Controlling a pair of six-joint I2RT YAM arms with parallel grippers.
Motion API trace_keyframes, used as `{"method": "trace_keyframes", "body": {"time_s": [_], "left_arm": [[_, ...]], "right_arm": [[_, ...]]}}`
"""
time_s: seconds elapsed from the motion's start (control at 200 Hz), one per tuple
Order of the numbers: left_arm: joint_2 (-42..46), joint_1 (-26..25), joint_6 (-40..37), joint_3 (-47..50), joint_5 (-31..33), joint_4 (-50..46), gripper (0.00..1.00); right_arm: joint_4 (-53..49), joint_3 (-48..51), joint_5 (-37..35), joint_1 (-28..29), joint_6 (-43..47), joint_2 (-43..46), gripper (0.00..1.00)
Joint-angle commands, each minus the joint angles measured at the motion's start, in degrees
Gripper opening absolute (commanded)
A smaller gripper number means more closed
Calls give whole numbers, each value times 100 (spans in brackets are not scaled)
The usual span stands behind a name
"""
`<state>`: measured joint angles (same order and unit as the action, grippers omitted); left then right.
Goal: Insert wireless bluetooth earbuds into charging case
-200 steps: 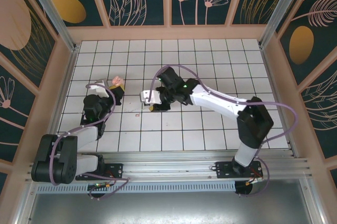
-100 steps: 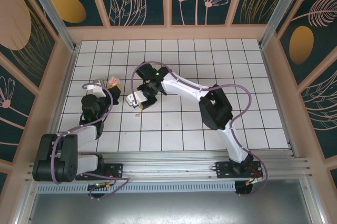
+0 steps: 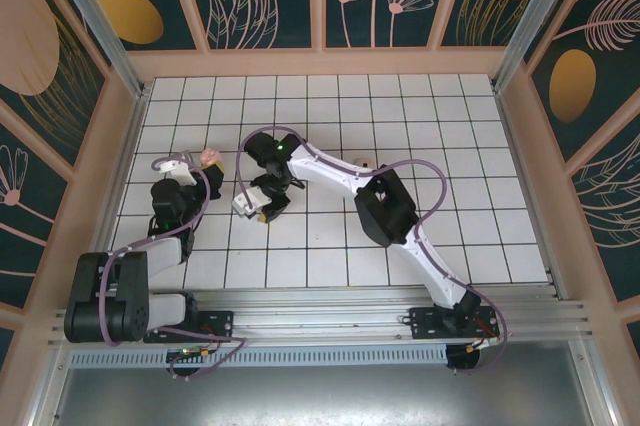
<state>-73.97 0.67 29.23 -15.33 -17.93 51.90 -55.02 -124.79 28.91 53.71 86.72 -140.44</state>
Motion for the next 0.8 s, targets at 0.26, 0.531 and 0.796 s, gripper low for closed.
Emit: {"method": "trace_keyframes", "body": {"time_s": [0.26, 0.531, 0.796], "left_arm": [[-55, 48, 54, -163, -105, 48, 15], [93, 45, -48, -163, -143, -41, 15], [252, 48, -164, -181, -128, -205, 15]], "right_arm": [[-659, -572, 162, 43, 204, -563, 35], [-650, -644, 85, 50, 140, -729, 33], [-562, -660, -220, 37, 39, -775, 33]]}}
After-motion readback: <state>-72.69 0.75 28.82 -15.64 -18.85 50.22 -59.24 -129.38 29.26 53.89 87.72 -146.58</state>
